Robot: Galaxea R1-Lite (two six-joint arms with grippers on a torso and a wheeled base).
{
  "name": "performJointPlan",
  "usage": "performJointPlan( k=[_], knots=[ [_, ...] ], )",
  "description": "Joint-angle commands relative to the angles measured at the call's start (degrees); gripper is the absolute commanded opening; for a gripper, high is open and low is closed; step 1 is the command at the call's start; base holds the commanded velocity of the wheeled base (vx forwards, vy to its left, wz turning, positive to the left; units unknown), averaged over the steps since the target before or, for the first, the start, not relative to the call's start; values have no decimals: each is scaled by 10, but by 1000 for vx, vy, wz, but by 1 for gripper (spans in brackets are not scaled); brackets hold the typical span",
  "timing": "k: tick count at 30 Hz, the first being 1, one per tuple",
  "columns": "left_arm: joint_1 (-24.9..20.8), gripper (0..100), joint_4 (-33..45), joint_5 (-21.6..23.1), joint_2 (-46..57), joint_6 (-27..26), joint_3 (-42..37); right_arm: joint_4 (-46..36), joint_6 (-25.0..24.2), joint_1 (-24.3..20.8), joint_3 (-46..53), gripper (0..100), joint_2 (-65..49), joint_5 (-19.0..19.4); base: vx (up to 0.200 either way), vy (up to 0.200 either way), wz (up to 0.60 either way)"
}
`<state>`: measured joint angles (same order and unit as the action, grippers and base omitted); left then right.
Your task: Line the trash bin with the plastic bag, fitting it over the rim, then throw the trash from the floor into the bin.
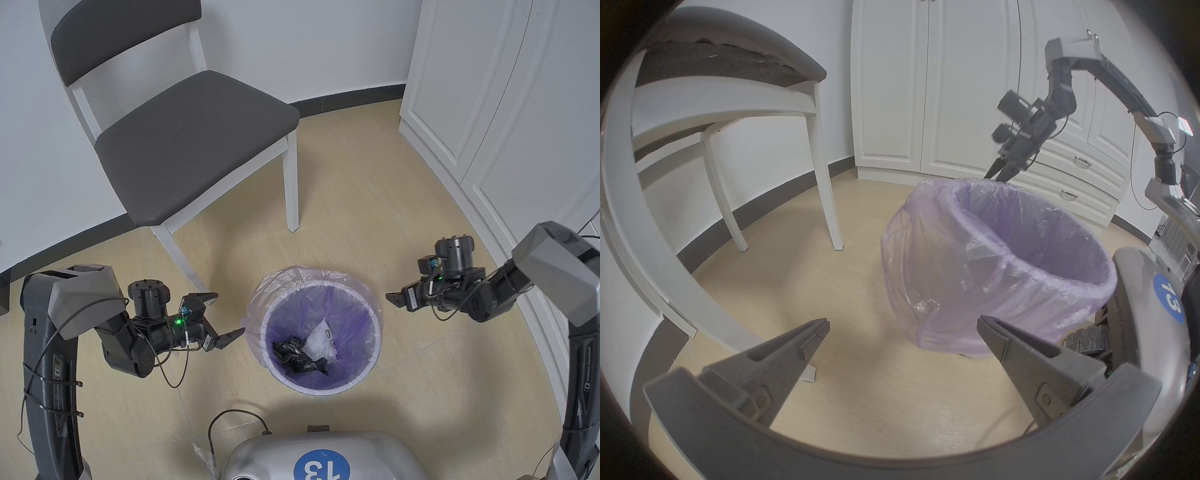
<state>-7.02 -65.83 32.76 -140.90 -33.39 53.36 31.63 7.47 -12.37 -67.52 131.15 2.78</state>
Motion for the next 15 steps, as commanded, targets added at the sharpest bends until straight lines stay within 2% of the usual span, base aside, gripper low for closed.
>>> performJointPlan(
  k=[1,5,8,10,12,15],
  knots=[
    [-11,100,11,-1,-75,29,75,24,3,46,124,100,-172,0,0,0,0],
    [-23,100,33,-1,-101,38,119,24,4,62,179,100,-239,1,0,0,0],
    [-27,100,82,-1,-130,39,200,23,6,64,222,100,-292,1,0,0,0],
    [-26,100,117,-1,-133,39,227,21,7,64,238,100,-309,1,0,0,0],
    [-23,100,138,-1,-133,38,235,19,11,64,252,100,-322,1,0,0,0],
    [-12,100,127,-1,-125,32,219,20,21,64,259,100,-323,1,0,0,0]
  ],
)
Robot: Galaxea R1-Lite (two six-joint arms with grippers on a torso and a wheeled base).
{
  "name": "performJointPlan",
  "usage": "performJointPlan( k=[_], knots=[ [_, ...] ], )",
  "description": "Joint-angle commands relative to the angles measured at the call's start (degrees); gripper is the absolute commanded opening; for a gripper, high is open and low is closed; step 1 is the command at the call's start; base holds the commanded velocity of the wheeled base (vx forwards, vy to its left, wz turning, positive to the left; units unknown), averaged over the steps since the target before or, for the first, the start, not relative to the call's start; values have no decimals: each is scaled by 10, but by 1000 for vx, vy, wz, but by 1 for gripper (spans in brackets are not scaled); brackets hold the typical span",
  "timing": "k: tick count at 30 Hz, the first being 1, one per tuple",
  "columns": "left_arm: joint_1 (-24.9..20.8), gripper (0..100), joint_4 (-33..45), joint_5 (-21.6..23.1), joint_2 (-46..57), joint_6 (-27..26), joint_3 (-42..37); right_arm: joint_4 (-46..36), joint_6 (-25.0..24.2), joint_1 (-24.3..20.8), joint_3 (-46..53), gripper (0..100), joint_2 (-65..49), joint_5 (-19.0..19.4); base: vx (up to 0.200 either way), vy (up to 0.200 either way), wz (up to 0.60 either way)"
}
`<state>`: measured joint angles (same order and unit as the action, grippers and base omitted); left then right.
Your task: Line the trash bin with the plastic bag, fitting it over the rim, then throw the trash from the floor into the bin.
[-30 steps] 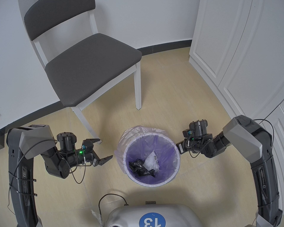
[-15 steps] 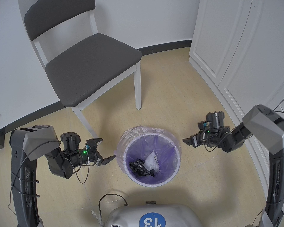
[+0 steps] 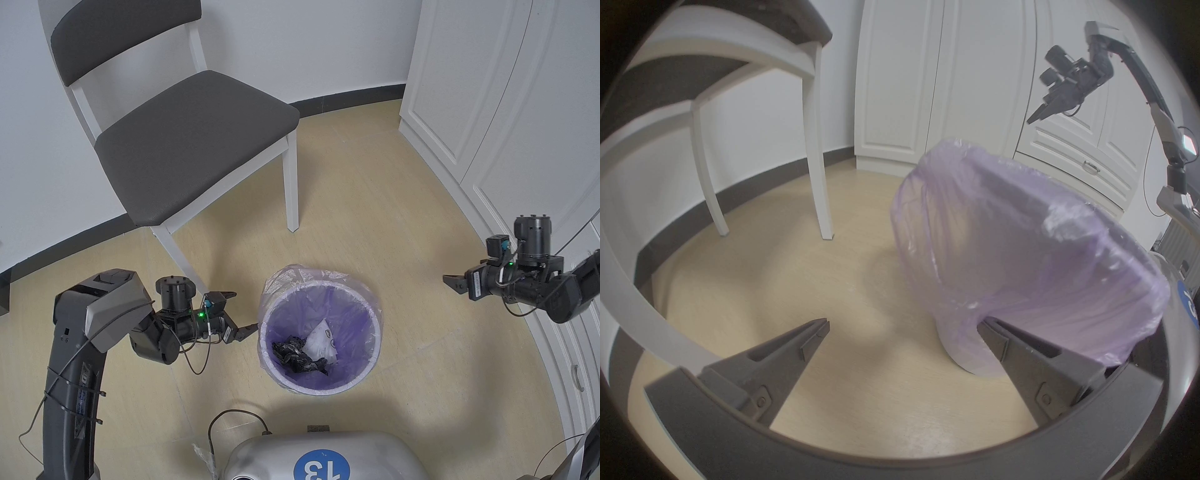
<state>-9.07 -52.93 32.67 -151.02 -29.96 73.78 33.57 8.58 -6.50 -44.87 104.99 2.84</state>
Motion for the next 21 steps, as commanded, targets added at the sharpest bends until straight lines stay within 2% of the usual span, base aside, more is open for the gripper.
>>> performJointPlan(
  k=[1,3,7,14,19,21],
  knots=[
    [12,100,-14,0,-16,-4,2,2,11,5,32,100,-60,1,0,0,0],
    [20,100,-50,-1,7,-4,-32,4,11,5,33,100,-58,1,0,0,0],
    [40,100,-139,-12,89,-6,-151,4,8,3,35,100,-58,1,0,0,0],
    [53,100,-194,-98,216,-18,-305,26,5,4,70,100,-69,-1,0,0,0],
    [59,100,-247,-108,257,-26,-382,75,4,3,121,100,-92,-3,0,0,0],
    [56,100,-285,-109,277,-26,-420,105,3,-1,147,100,-107,-24,0,0,0]
  ],
)
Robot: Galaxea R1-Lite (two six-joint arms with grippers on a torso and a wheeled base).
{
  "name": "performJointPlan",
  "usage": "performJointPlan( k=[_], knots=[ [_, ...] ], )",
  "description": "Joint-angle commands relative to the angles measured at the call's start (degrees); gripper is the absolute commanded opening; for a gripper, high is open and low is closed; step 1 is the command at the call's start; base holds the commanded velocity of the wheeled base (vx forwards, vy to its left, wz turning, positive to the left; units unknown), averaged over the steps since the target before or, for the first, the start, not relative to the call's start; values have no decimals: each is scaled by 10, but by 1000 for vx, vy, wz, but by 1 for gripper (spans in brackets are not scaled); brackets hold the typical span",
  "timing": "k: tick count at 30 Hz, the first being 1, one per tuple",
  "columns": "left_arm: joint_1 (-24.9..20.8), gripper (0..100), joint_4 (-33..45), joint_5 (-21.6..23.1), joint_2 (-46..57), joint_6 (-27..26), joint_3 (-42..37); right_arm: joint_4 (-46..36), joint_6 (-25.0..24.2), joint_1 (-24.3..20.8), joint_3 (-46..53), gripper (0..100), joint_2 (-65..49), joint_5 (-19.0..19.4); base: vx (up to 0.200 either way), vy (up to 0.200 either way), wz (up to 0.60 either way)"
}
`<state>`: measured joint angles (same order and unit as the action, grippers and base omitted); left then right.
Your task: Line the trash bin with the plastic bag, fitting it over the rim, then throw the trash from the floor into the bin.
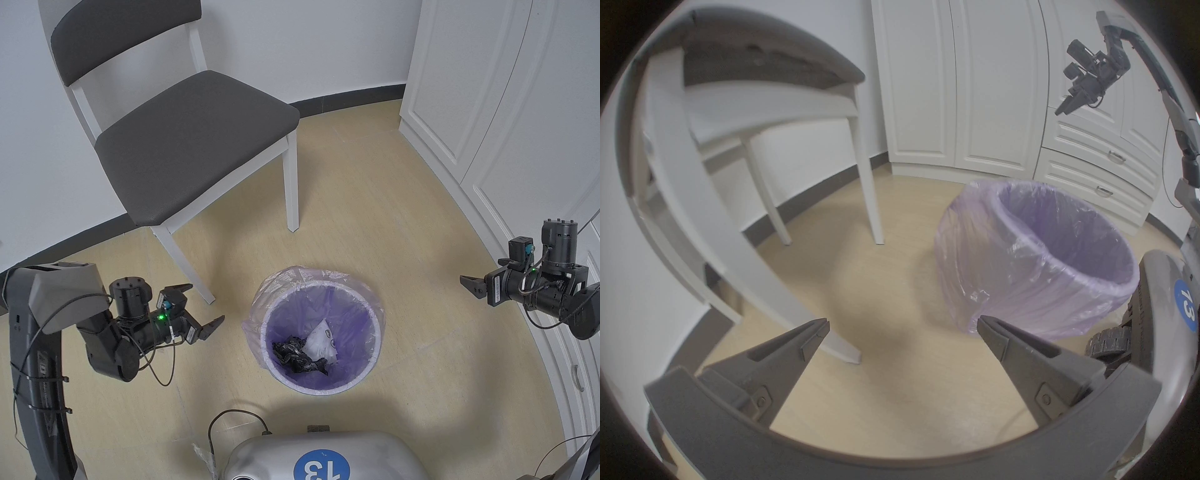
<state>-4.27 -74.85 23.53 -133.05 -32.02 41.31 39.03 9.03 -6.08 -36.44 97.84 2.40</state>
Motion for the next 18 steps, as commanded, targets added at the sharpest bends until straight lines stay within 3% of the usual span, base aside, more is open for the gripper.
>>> performJointPlan(
  k=[1,8,13,15,18],
  knots=[
    [8,100,-74,-20,105,-4,-106,59,-2,-8,70,100,-39,-31,0,0,0],
    [-4,100,-94,-29,214,15,-186,150,-45,-46,126,100,-87,-84,0,0,0],
    [-43,100,-74,-34,357,81,-240,215,-60,-60,161,100,-130,-133,0,0,0],
    [-51,100,-53,-38,401,92,-249,228,-65,-63,166,100,-148,-141,0,0,0],
    [-56,100,55,-45,539,103,-247,242,-74,-59,169,100,-207,-157,0,0,0]
  ],
)
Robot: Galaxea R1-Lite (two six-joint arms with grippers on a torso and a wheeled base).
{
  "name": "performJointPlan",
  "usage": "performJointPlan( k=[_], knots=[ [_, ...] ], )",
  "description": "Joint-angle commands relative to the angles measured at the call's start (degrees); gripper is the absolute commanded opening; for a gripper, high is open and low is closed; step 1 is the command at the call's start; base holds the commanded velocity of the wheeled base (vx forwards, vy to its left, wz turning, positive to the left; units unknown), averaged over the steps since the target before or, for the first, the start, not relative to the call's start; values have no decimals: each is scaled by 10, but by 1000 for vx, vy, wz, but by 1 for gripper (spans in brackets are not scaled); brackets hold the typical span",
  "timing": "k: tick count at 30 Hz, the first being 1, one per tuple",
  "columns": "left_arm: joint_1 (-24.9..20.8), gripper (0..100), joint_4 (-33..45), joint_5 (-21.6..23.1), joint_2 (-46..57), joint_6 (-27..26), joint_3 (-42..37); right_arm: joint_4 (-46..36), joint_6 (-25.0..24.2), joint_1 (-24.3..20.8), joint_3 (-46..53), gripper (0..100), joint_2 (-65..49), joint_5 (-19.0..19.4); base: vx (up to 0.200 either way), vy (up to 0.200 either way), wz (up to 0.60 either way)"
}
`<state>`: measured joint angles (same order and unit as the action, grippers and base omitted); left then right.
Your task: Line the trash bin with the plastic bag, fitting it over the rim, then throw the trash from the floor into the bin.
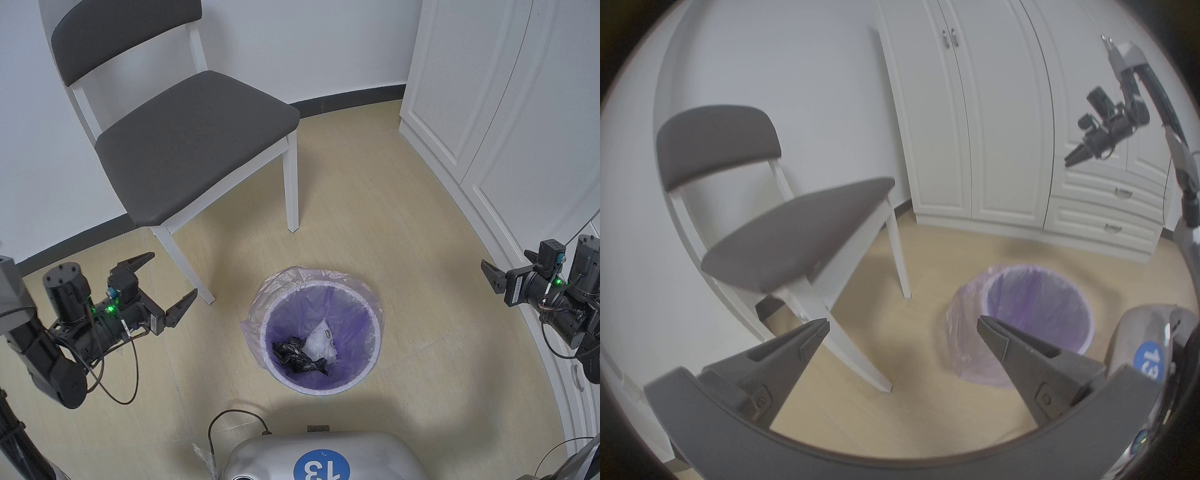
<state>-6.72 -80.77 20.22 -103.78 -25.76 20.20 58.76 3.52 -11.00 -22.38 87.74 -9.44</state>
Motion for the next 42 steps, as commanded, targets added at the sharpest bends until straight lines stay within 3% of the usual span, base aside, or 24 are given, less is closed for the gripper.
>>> performJointPlan(
  k=[1,3,9,15,17,18,23,32,34,35,38,41,42],
  knots=[
    [-31,100,114,-12,247,40,-36,44,-19,-10,29,100,-106,-38,0,0,0],
    [-31,100,220,-14,366,91,-11,43,-23,-6,31,100,-160,-54,0,0,0],
    [-27,100,490,-38,578,182,86,33,-22,-2,51,100,-288,-59,0,0,0],
    [-21,100,728,-56,730,212,169,-36,-19,-2,32,100,-405,-58,0,0,0],
    [-19,100,752,-62,745,212,179,-53,-19,-1,34,100,-426,-58,0,0,0],
    [-17,100,794,-68,772,207,205,-103,-17,-1,33,100,-478,-55,0,0,0],
    [-20,100,850,-85,817,208,249,-247,-18,-2,1,100,-596,-59,0,0,0],
    [-22,100,1007,-106,919,208,325,-593,-15,30,-112,100,-818,-59,0,0,0],
    [-22,100,1011,-106,921,208,327,-595,-16,30,-114,100,-819,-60,0,0,0],
    [-22,100,1071,-107,946,207,365,-623,-28,44,-152,100,-825,-79,0,0,0],
    [-23,100,1154,-107,974,207,425,-651,-29,58,-186,100,-825,-84,0,0,0],
    [-22,100,1202,-108,980,207,462,-684,-26,77,-204,100,-827,-79,0,0,0],
    [-22,100,1247,-122,980,207,509,-724,-26,94,-216,100,-840,-63,0,0,0]
  ],
)
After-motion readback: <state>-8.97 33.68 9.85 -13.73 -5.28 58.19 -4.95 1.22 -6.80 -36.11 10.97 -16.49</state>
